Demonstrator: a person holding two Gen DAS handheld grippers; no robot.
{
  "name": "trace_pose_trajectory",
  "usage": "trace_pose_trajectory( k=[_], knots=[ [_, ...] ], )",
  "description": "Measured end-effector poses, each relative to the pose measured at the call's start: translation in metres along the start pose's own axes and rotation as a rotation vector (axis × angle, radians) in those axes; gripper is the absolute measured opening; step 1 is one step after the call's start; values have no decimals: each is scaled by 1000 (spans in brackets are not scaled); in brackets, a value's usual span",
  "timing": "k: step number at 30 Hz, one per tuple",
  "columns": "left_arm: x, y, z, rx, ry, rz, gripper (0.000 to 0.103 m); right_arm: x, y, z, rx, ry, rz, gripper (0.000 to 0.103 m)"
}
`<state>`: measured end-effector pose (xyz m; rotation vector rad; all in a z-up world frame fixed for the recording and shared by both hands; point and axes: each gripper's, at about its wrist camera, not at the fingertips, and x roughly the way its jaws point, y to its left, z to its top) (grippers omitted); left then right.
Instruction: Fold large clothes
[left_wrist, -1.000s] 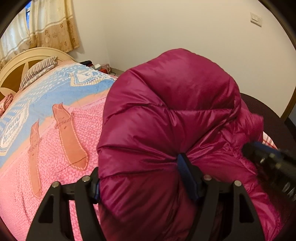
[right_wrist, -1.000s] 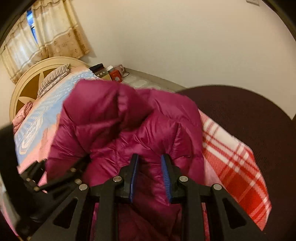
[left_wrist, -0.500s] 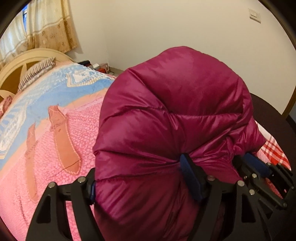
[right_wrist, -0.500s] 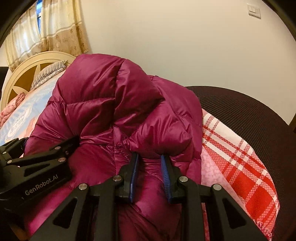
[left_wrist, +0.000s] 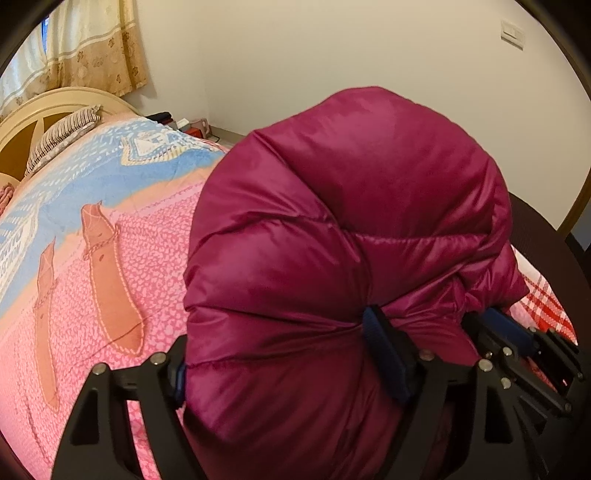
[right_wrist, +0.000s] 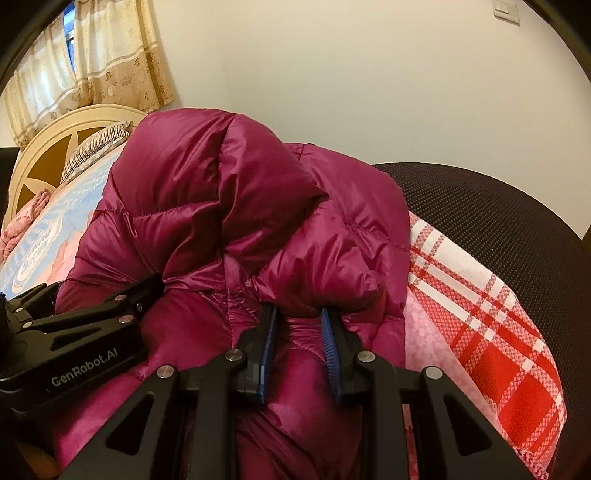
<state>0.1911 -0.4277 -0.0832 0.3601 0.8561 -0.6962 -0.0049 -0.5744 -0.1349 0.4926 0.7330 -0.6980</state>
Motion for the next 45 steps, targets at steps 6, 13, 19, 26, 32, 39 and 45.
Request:
trace_pose_trajectory(
  k=[6, 13, 19, 26, 32, 39, 45],
  knots=[
    [5, 2, 2, -4, 4, -15, 86, 0, 0, 1, 0, 0, -6, 25],
    [-1, 0, 0, -2, -4, 4, 86, -6, 4, 1, -12, -8, -21, 25],
    [-18, 10, -8, -47, 17, -37, 86, -7, 9, -4, -25, -16, -31, 25],
    [-66, 25, -37, -109, -19, -110, 86, -23, 6, -8, -43, -19, 11, 25],
    [-78, 13, -13, 27, -50, -56, 86, -79, 6, 25, -111, -110, 110, 26],
    [-59, 31, 57, -27, -85, -35, 86, -49, 26, 74, -172, -46, 204, 26],
    [9, 24, 72, -67, 11, -52, 87, 19, 16, 77, -103, 69, 194, 26]
  ],
)
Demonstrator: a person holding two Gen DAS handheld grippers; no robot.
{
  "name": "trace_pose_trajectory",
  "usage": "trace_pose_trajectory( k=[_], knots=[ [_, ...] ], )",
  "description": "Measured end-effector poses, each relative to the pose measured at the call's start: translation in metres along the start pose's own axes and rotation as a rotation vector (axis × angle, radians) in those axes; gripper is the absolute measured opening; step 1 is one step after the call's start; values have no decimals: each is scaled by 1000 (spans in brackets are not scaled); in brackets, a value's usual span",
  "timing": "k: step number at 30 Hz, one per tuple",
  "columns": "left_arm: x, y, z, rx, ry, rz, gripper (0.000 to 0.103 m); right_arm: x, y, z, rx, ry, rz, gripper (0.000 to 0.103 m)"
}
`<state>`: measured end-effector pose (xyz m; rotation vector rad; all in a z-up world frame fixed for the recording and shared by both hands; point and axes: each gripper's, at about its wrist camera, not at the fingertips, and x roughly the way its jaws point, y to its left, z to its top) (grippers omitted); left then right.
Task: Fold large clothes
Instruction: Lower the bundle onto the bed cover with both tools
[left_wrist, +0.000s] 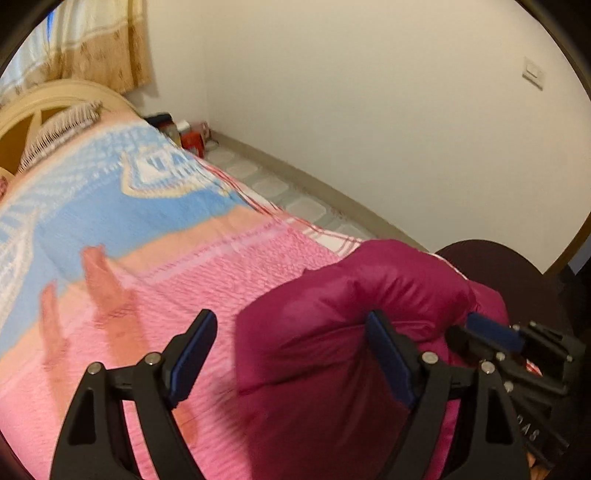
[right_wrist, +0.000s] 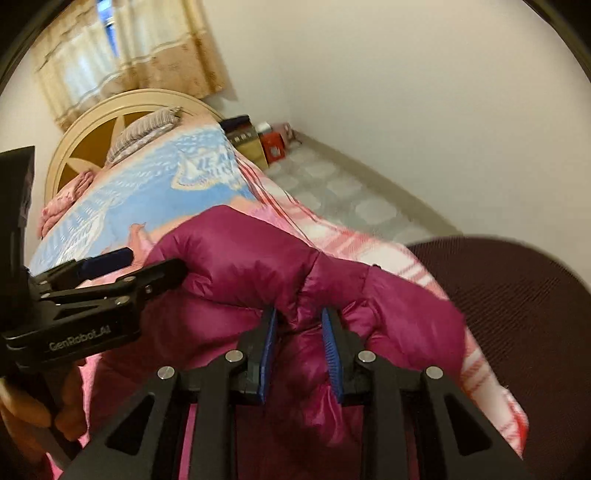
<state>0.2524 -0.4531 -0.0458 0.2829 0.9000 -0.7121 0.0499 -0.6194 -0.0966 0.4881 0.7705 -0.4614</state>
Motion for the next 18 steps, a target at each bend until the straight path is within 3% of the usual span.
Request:
trace_pose_trajectory(
  k=[8, 14, 18],
  knots=[
    [26, -10, -7, -2, 26, 20, 87, 25, -16, -3, 3, 24, 5, 26],
    [33, -18, -12, 17, 22, 84, 85, 43, -10, -3, -49, -25, -34, 25],
    [37, -18, -13, 16, 32, 83, 86, 46, -10, -2, -35, -47, -49, 25]
  ],
)
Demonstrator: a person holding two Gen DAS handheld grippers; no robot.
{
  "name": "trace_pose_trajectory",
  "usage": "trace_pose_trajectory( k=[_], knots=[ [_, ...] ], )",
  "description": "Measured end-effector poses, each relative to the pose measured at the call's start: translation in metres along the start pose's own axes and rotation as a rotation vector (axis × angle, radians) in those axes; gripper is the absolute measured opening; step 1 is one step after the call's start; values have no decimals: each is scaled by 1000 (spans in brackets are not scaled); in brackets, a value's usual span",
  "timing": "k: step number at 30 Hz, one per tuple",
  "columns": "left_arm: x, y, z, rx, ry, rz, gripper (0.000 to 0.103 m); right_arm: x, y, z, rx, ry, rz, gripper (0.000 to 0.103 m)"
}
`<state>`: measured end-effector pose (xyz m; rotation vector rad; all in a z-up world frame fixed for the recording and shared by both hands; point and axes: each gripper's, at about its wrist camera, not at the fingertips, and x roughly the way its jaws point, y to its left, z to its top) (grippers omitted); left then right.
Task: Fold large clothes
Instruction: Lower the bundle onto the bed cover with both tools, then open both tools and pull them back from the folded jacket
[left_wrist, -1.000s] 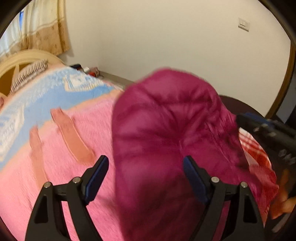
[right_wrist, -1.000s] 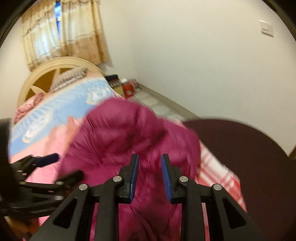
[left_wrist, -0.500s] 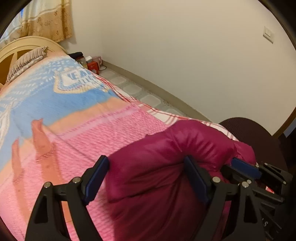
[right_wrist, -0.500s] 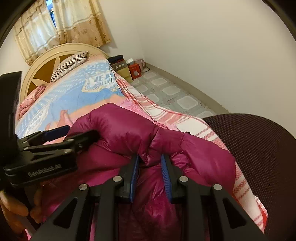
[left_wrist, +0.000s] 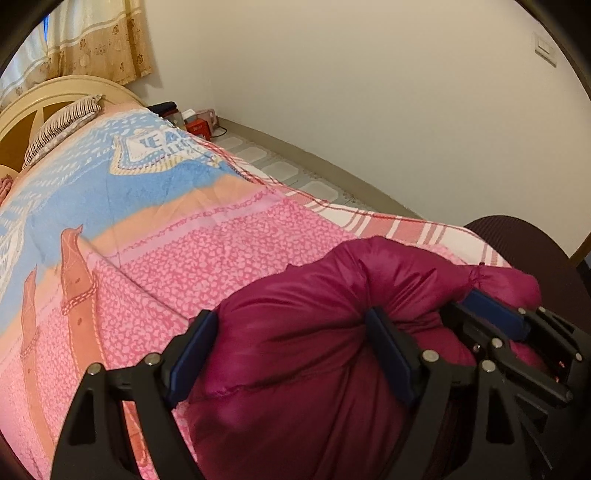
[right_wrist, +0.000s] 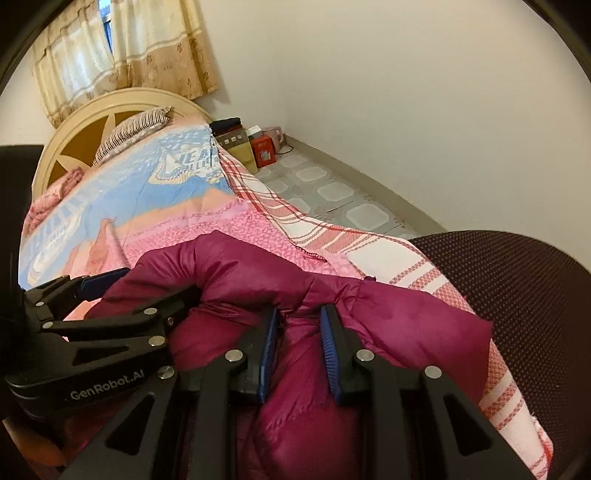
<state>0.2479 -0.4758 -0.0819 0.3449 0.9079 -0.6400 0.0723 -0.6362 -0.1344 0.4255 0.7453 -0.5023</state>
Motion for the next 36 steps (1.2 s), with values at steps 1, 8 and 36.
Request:
trace_pose_trajectory(
  k=[1, 8, 36],
  knots=[
    [0, 1, 1, 2, 2, -5, 86, -1, 0, -1, -2, -2, 0, 25],
    [-52, 8, -5, 65, -25, -54, 85, -40, 2, -3, -75, -18, 11, 26],
    [-139, 2, -148, 20, -44, -75, 98, -153, 23, -171, 93, 27, 87, 26]
  ],
)
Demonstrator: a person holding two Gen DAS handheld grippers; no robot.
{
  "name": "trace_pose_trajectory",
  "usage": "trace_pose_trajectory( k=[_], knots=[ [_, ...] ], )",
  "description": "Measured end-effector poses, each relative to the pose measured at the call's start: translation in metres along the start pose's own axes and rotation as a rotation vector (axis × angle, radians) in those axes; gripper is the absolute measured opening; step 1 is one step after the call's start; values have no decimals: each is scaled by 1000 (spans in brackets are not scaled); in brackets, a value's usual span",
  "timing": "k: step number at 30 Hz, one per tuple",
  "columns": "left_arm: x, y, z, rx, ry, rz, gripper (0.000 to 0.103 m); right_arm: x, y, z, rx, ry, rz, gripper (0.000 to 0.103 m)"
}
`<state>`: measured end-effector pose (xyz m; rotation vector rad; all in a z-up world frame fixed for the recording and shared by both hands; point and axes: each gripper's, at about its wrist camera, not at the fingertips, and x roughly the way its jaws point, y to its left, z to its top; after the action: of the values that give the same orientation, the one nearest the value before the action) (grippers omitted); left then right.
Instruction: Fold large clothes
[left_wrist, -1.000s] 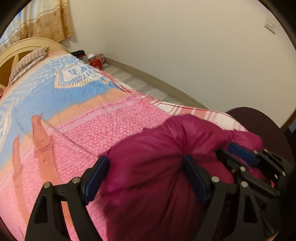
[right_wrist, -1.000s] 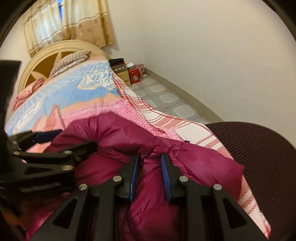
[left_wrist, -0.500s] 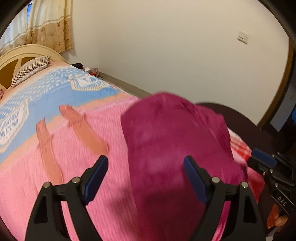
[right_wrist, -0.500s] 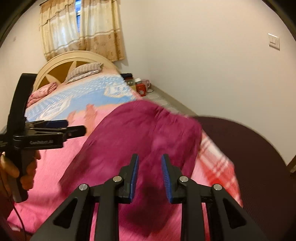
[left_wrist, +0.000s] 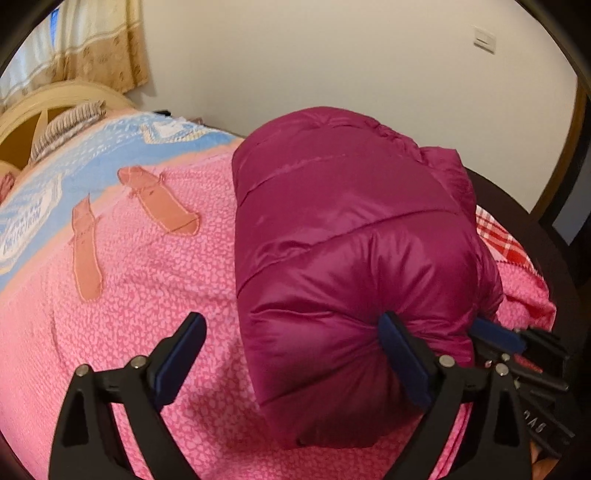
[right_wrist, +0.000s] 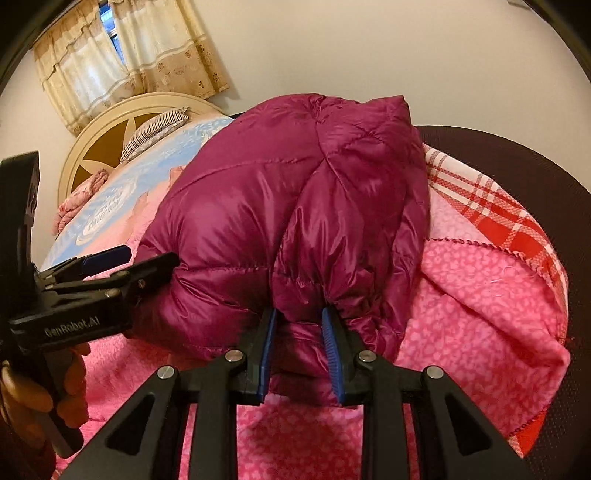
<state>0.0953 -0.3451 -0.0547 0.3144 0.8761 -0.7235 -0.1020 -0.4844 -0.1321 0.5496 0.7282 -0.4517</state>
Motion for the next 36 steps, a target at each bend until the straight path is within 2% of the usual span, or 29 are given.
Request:
trace_pose_trajectory(
  k=[3, 7, 8, 11, 12, 17, 19, 24, 27, 32, 36],
  knots=[
    [-12, 1, -5, -37, -11, -17, 96, -15, 4, 2, -9, -2, -14, 26],
    [-38, 1, -14, -50, -49, -16, 96, -55, 14, -2, -50, -86, -54, 27],
    [-47, 0, -17, -50, -66, -6, 96, -64, 16, -4, -59, -99, -76, 34],
    [-73, -3, -25, -39, -119, 13, 96, -89, 21, -12, -62, -150, -106, 63],
    [-82, -4, -27, -32, -139, 25, 97, -95, 22, -14, -65, -162, -109, 66],
    [-124, -10, -38, -10, -230, 93, 101, -135, 31, -18, -67, -223, -89, 67],
    [-138, -11, -40, 1, -270, 117, 103, -156, 36, -19, -65, -272, -76, 68],
    [-177, -17, -43, 15, -364, 169, 103, -205, 49, -21, -78, -403, -105, 72],
    [-196, -17, -45, -8, -409, 172, 103, -232, 56, -21, -77, -483, -119, 73],
    [-219, -16, -50, -43, -476, 169, 103, -268, 74, -29, -104, -637, -162, 81],
    [-226, -11, -53, -74, -510, 166, 103, -269, 88, -35, -155, -657, -174, 84]
  ],
)
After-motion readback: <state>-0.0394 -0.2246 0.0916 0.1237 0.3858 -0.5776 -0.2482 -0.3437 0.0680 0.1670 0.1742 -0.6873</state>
